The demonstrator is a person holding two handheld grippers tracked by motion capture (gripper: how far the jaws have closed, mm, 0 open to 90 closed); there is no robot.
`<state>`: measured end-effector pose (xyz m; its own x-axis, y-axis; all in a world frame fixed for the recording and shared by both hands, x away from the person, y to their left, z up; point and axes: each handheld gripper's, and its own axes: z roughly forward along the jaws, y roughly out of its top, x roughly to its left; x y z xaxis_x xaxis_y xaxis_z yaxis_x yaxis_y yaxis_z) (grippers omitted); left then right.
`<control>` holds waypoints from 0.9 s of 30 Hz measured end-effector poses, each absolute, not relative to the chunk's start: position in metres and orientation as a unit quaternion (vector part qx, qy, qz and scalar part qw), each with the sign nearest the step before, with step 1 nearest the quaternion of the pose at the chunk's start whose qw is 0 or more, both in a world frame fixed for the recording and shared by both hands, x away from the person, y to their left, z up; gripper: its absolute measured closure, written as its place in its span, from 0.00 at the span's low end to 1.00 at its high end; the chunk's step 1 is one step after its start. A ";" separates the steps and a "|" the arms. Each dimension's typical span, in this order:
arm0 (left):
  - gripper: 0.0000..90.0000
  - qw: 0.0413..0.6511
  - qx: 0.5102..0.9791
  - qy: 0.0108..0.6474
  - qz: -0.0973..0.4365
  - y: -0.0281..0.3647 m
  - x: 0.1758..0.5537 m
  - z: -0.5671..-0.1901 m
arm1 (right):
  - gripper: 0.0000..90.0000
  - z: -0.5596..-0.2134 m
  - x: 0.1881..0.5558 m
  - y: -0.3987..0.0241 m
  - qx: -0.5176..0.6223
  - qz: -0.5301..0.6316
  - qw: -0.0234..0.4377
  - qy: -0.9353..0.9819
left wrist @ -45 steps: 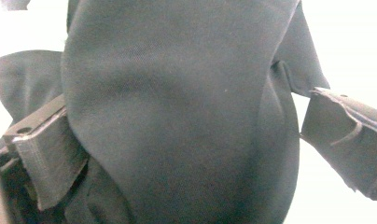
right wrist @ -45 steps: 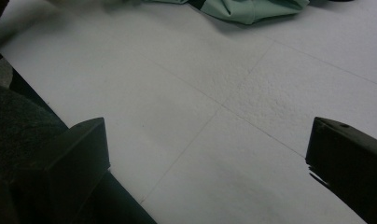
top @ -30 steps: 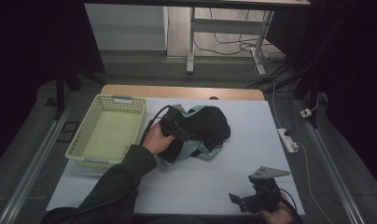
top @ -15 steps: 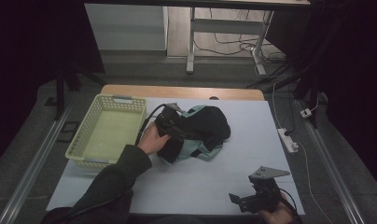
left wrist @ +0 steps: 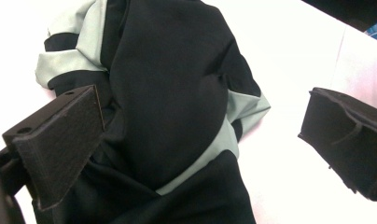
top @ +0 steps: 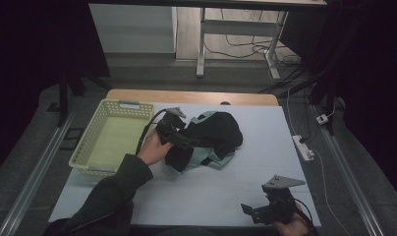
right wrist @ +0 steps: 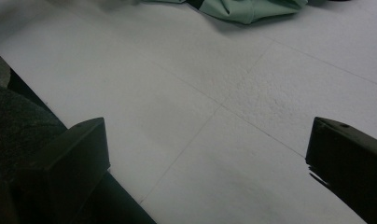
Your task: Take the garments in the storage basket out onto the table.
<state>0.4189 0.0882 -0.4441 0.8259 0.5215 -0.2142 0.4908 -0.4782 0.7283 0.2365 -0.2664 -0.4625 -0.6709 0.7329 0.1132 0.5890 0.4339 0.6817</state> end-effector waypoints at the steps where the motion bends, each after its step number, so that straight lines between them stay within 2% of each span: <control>1: 0.00 0.419 0.859 0.295 0.018 0.089 0.418 -0.444 | 0.00 -0.462 0.237 -0.266 0.393 0.359 0.101 0.841; 27: 0.00 0.424 0.857 0.292 0.025 0.107 0.393 -0.448 | 0.00 -0.462 0.235 -0.266 0.391 0.361 0.108 0.840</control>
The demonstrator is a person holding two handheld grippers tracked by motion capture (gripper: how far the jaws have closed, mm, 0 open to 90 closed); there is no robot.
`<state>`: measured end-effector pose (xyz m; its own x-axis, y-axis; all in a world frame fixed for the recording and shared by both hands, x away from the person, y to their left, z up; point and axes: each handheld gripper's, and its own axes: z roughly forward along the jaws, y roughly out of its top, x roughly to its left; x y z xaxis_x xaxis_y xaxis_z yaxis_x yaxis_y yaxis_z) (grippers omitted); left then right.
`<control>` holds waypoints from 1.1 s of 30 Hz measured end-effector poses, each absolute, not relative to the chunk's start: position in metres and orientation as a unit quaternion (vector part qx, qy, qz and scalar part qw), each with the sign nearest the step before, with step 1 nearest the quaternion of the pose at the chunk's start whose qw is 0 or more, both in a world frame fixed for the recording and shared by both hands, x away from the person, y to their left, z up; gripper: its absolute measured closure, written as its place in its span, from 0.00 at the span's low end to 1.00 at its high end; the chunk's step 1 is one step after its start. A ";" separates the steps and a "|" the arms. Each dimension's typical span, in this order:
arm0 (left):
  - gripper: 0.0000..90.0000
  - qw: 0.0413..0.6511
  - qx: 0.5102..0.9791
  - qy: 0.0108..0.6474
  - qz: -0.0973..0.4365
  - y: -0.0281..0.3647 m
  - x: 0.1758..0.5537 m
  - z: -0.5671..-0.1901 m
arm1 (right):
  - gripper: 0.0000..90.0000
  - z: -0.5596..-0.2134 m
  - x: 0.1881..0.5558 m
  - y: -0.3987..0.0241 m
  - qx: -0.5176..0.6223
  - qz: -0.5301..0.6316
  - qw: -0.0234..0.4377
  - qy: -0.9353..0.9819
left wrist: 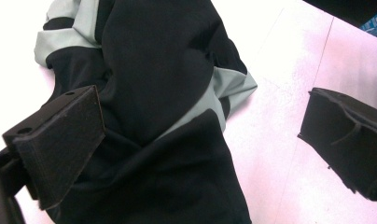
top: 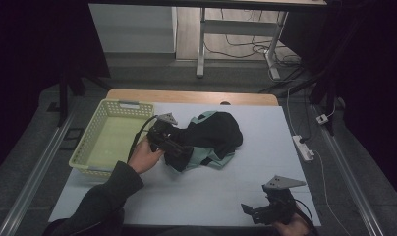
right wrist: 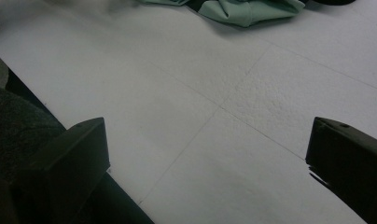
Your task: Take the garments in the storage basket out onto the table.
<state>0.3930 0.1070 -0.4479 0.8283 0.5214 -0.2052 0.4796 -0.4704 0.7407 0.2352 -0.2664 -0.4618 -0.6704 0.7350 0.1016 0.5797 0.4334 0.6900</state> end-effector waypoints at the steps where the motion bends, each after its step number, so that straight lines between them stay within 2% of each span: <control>1: 0.00 0.425 0.856 0.293 0.026 0.107 0.392 -0.448 | 0.00 -0.462 0.235 -0.266 0.391 0.360 0.108 0.840; 33: 0.00 0.452 0.836 0.311 0.014 0.141 0.354 -0.443 | 0.00 -0.461 0.234 -0.265 0.383 0.362 0.108 0.843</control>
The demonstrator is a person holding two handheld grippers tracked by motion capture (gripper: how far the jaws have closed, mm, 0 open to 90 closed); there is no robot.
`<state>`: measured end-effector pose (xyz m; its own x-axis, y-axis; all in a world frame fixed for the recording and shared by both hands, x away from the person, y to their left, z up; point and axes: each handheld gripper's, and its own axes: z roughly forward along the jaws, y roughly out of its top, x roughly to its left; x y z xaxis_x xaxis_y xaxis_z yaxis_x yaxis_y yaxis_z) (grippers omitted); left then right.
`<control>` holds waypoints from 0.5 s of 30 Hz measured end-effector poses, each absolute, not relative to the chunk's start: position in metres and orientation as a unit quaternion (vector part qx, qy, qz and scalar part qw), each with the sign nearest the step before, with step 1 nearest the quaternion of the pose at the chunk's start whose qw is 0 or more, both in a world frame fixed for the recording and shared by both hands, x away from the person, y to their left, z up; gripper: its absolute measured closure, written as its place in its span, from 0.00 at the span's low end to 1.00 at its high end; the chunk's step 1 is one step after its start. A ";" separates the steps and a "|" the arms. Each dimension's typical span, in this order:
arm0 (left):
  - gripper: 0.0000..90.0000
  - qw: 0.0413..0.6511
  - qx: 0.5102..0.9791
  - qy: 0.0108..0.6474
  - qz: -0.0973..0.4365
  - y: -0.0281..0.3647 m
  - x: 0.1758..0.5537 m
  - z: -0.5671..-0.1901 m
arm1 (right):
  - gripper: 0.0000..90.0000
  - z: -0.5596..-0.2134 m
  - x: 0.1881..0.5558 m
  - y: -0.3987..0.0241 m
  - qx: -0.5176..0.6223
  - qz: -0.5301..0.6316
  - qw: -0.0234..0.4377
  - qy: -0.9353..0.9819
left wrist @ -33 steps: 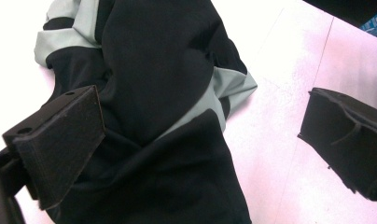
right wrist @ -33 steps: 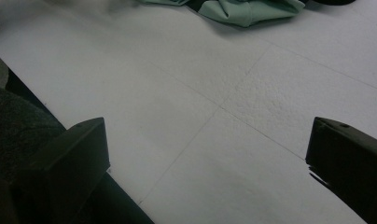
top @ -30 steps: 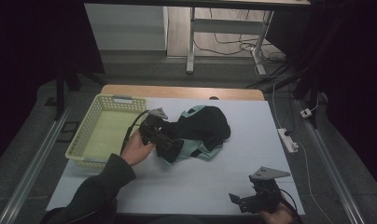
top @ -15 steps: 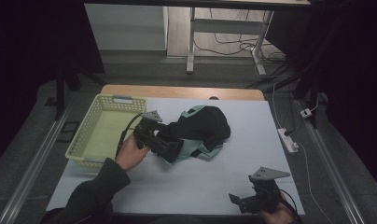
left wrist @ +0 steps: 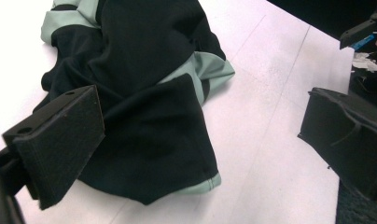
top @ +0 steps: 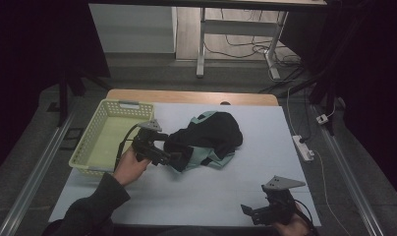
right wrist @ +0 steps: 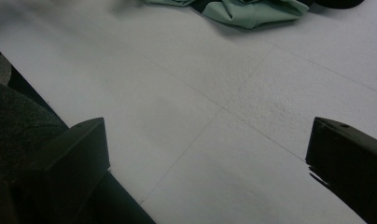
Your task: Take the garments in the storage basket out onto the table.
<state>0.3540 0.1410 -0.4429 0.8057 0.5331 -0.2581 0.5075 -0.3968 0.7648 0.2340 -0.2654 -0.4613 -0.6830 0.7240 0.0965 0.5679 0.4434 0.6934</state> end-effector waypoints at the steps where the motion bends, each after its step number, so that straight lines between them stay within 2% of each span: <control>1: 0.00 0.453 0.835 0.312 0.014 0.142 0.353 -0.443 | 0.00 -0.461 0.234 -0.265 0.383 0.363 0.108 0.843; 15: 0.00 0.465 0.824 0.323 0.010 0.165 0.333 -0.442 | 0.00 -0.461 0.234 -0.265 0.384 0.362 0.109 0.842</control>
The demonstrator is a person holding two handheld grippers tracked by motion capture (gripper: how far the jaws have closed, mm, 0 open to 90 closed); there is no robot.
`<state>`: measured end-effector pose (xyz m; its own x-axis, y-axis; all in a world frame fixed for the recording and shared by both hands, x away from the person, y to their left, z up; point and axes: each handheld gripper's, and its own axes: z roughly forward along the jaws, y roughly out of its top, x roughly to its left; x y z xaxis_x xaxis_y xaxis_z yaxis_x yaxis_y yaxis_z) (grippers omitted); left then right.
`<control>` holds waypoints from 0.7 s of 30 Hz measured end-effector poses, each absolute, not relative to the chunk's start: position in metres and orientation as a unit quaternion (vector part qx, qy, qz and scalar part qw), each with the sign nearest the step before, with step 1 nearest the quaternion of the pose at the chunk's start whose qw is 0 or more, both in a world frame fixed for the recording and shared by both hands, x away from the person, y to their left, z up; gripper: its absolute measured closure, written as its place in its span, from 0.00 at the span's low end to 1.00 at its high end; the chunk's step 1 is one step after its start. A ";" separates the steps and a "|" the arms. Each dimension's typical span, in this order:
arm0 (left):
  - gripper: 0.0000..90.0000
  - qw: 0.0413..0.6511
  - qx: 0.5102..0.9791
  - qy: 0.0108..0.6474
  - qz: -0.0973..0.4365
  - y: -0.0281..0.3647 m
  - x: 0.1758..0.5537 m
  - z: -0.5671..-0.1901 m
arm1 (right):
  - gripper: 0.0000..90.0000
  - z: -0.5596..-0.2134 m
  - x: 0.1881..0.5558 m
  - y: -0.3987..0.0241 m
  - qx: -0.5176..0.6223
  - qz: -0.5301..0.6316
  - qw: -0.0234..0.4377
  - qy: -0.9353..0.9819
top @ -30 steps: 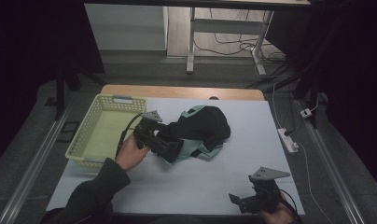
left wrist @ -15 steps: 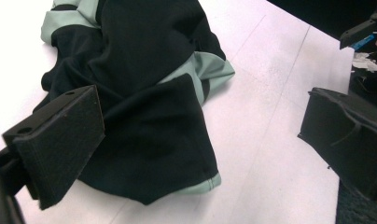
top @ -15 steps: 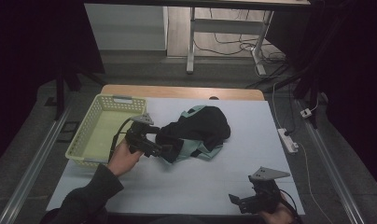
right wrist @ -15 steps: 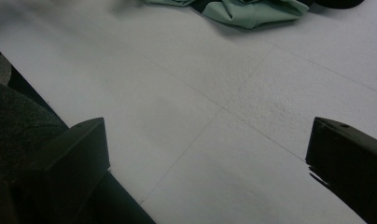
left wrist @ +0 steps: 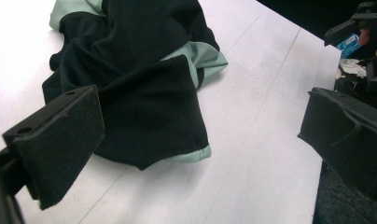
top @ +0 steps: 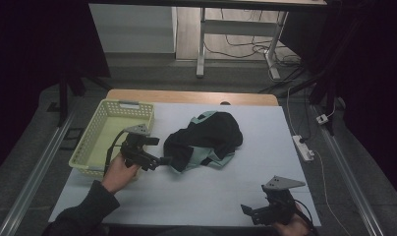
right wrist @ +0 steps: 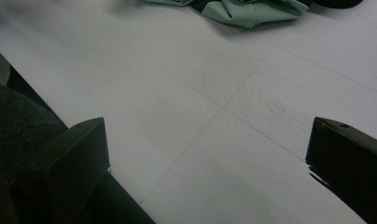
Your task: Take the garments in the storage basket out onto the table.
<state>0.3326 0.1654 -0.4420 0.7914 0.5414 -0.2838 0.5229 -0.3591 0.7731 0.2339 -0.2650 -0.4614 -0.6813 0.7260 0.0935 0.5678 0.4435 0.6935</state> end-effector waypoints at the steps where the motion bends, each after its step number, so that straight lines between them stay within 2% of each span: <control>1: 0.00 0.465 0.824 0.323 0.010 0.167 0.331 -0.442 | 0.00 -0.461 0.234 -0.265 0.383 0.361 0.110 0.843; 21: 0.00 0.463 0.812 0.355 0.017 0.204 0.300 -0.448 | 0.00 -0.461 0.234 -0.264 0.380 0.360 0.112 0.845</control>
<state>0.2996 0.2041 -0.4479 0.7468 0.5932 -0.3006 0.5609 -0.3189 0.7640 0.2336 -0.2643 -0.4614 -0.6869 0.7218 0.0840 0.5611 0.4534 0.6925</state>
